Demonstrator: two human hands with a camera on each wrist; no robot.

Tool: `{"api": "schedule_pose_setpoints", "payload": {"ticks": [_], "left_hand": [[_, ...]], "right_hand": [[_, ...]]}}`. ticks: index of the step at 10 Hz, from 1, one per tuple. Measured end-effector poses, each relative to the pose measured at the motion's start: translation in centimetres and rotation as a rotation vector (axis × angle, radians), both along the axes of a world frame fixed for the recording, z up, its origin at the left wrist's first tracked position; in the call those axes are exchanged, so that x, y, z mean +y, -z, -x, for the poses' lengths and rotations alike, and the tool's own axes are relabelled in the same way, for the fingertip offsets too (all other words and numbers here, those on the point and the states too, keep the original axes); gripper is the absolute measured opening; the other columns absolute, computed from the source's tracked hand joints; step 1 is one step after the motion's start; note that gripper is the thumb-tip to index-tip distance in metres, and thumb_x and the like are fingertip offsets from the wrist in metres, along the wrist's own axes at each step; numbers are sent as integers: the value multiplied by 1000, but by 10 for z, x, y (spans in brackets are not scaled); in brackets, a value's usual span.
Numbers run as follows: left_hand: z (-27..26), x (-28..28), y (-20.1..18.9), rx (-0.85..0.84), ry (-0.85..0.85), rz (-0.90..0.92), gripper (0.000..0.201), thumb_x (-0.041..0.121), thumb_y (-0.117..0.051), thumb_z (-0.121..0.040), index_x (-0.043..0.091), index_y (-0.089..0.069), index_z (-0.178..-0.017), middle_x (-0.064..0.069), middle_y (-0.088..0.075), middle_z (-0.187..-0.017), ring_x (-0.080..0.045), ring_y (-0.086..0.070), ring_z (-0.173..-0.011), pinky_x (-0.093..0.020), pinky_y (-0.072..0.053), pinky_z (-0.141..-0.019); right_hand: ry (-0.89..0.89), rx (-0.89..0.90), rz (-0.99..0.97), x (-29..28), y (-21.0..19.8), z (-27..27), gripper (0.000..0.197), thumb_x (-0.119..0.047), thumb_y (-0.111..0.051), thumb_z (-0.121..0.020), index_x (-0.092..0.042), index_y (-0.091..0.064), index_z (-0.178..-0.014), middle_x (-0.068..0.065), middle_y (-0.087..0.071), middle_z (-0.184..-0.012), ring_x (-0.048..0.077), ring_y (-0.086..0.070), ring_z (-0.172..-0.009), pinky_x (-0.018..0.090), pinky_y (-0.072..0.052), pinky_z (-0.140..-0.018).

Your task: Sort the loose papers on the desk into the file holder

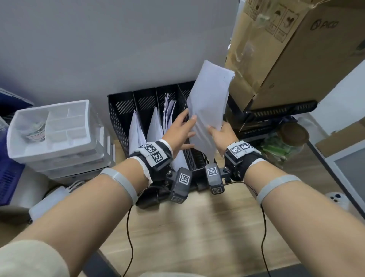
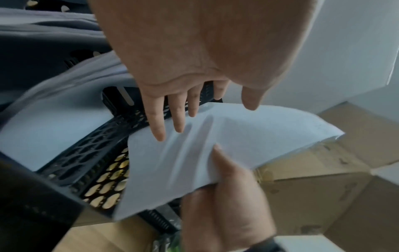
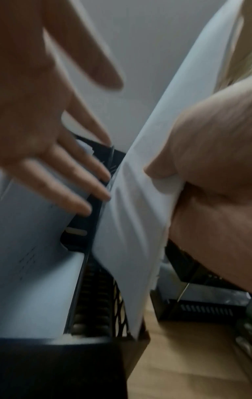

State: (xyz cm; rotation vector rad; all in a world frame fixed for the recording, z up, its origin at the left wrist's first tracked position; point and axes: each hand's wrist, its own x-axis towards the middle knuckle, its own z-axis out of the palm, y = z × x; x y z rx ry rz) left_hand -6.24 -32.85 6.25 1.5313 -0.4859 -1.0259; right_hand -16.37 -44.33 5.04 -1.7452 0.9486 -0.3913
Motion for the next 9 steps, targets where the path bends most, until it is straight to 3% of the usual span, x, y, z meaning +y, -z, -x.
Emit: {"api": "schedule_pose_setpoints", "payload": {"ticks": [1,2,3,4,5,6,7,8,9], "left_hand": [[-9,-7,-10,60,-33,-4,67,49,-56,-97,41,-24,-155,2,-43,-156,-29,-53,-133,-57,-47,-105],[-15,-11,-10,69,-20,-52,69,46,-59,-96,39,-24,-155,0,-44,-155,-30,-53,-132,-56,-49,-103],[-16,-14,-4,21,5,-83,72,45,-64,-93,37,-27,-154,-2,-47,-150,-30,-55,-128,-56,-51,-102],[-15,-19,2,-54,-10,-101,72,41,-67,-92,35,-29,-153,-4,-54,-138,-26,-61,-118,-54,-54,-99],[-14,-22,8,-95,-40,-99,66,38,-65,-93,32,-33,-150,-6,-59,-128,-24,-64,-114,-54,-54,-99],[-10,-21,10,-107,-54,-103,58,36,-59,-97,29,-34,-149,-3,-58,-123,-22,-61,-117,-53,-52,-101],[-9,-18,12,-118,-55,-95,56,35,-57,-99,25,-35,-149,-1,-56,-123,-21,-60,-119,-51,-52,-102],[-6,-10,9,-115,-83,-79,45,30,-55,-100,23,-43,-142,3,-57,-115,-20,-61,-118,-49,-53,-101],[-7,-4,9,-106,-141,-42,28,24,-54,-101,22,-54,-128,0,-60,-115,-24,-65,-117,-46,-55,-99]], "right_hand": [[-145,180,21,4,20,-5,43,-32,-46,-100,-15,-48,-139,13,-59,-134,31,-55,-123,41,-41,-106],[-230,420,194,8,37,-10,35,-24,-45,-99,-13,-54,-131,20,-63,-123,38,-59,-111,36,-47,-91],[-176,443,293,11,38,-15,28,-18,-44,-99,-6,-57,-119,25,-64,-114,44,-61,-102,43,-52,-85],[-129,392,372,14,37,-14,27,-12,-43,-99,-5,-57,-121,27,-63,-110,44,-59,-102,35,-43,-78],[-153,365,298,16,49,-8,32,-11,-44,-99,-7,-54,-128,24,-64,-114,41,-59,-106,33,-42,-84],[-231,469,216,16,63,-2,29,-22,-47,-99,-4,-60,-118,21,-66,-111,39,-61,-105,34,-44,-82],[-199,459,167,11,67,3,34,-32,-49,-97,-3,-63,-106,17,-68,-101,37,-63,-97,33,-48,-77],[-168,389,166,12,54,8,35,-33,-53,-94,-4,-62,-112,15,-69,-104,34,-64,-98,43,-52,-88],[-122,177,224,14,31,11,34,-27,-55,-91,-15,-54,-123,9,-66,-109,26,-63,-100,43,-51,-92]]}}
